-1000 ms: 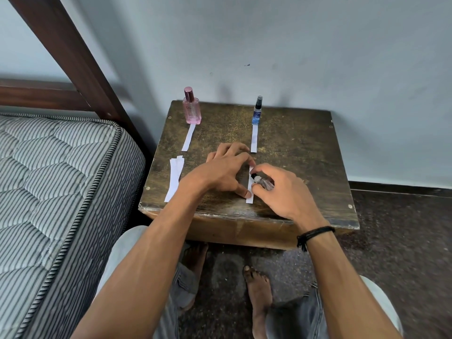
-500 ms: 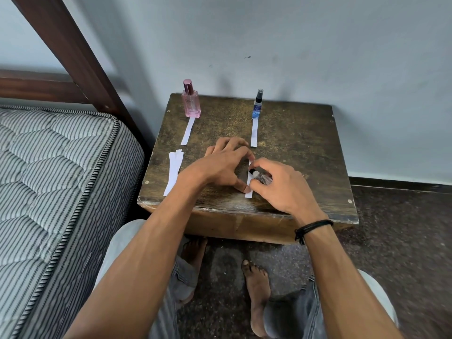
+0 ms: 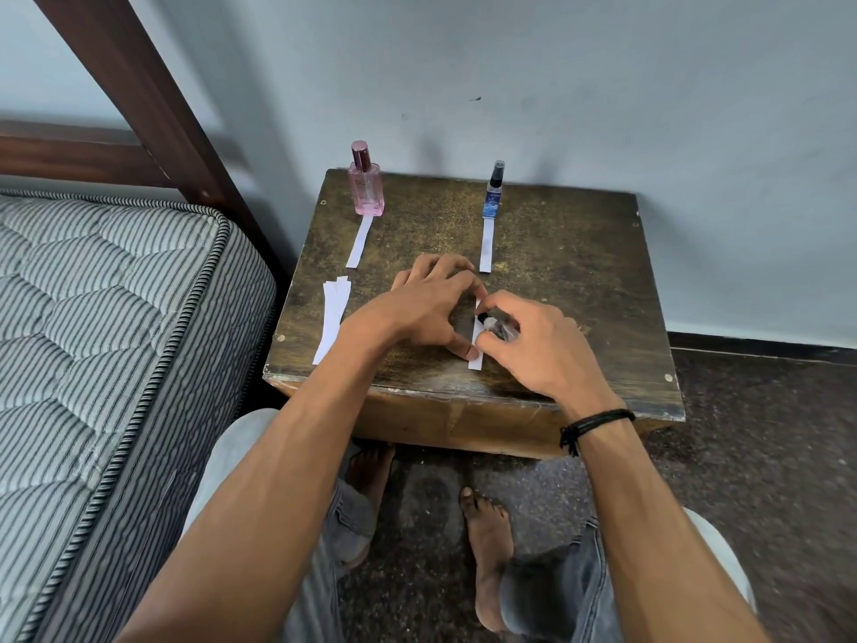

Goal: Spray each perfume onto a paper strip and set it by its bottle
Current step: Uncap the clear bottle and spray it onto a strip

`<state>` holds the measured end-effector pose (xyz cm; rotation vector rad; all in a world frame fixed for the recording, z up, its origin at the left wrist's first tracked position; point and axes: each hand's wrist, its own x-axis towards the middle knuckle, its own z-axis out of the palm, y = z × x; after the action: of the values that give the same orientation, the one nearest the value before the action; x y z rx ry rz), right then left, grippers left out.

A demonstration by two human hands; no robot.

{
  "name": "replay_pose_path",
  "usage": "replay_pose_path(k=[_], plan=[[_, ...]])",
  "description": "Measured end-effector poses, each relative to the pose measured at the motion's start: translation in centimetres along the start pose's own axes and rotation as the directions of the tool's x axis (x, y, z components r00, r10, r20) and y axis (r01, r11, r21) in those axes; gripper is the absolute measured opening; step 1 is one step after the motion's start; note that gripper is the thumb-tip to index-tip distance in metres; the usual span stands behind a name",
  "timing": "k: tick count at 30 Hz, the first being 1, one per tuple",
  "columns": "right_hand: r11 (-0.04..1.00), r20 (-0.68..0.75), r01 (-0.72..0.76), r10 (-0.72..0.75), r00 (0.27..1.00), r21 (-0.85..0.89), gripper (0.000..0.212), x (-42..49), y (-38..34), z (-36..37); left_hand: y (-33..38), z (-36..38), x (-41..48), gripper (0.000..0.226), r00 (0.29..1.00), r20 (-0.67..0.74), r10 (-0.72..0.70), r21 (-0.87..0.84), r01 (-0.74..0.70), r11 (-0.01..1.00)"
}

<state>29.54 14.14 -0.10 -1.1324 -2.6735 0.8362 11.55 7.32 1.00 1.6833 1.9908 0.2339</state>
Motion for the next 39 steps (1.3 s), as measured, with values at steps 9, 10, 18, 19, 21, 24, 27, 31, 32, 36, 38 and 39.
replay_pose_path(k=[9,10,18,19,21,24,27,31,32,36,38,39], plan=[[1.0,0.006,0.003,-0.003,1.0,0.021,0.032,0.2,-0.2,0.0,0.1,0.0,0.1,0.076,1.0,0.003,-0.003,0.016,0.003,1.0],[1.0,0.006,0.005,-0.006,1.0,0.023,0.031,0.2,-0.2,0.0,0.1,0.0,0.1,0.076,1.0,0.003,-0.002,0.016,0.002,1.0],[1.0,0.003,-0.007,0.007,1.0,0.011,0.034,0.2,-0.3,0.0,0.0,0.1,0.1,0.077,1.0,0.006,0.001,0.011,-0.001,1.0],[1.0,0.012,-0.014,0.013,1.0,0.017,0.035,0.2,-0.2,-0.1,0.0,0.1,0.1,0.077,1.0,0.004,0.001,0.008,-0.001,1.0],[0.998,0.041,-0.034,0.032,0.999,0.044,0.035,0.1,0.0,-0.5,-0.1,0.0,0.1,0.078,1.0,0.005,0.0,0.003,0.0,1.0],[0.995,0.068,-0.053,0.047,0.997,0.084,0.031,0.0,0.6,-1.0,-0.2,0.0,0.1,0.079,1.0,0.018,-0.002,0.0,0.002,1.0],[0.991,0.086,-0.059,0.049,0.995,0.119,0.028,-0.3,1.2,-1.3,-0.2,-0.1,0.0,0.078,1.0,0.019,0.001,-0.007,-0.001,1.0],[0.991,0.119,-0.033,0.017,0.993,0.129,0.029,-0.6,1.2,-1.4,-0.3,0.0,0.0,0.079,1.0,0.019,0.004,-0.004,-0.004,1.0],[0.992,0.126,-0.02,0.005,0.992,0.121,0.03,-0.7,1.0,-1.3,-0.3,0.0,0.0,0.079,1.0,0.019,0.004,-0.004,-0.004,1.0],[0.998,0.115,0.024,-0.03,0.993,0.051,0.037,-0.8,0.6,-1.0,-0.4,0.1,0.1,0.079,1.0,0.014,0.006,-0.011,-0.006,1.0],[0.998,0.103,0.04,-0.045,0.994,0.044,0.037,-0.8,0.5,-0.9,-0.4,0.1,0.1,0.079,1.0,0.015,0.007,-0.012,-0.007,1.0],[0.998,0.098,0.051,-0.054,0.994,0.035,0.037,-0.8,0.5,-0.8,-0.3,0.1,0.1,0.078,1.0,0.015,0.007,-0.011,-0.007,1.0]])
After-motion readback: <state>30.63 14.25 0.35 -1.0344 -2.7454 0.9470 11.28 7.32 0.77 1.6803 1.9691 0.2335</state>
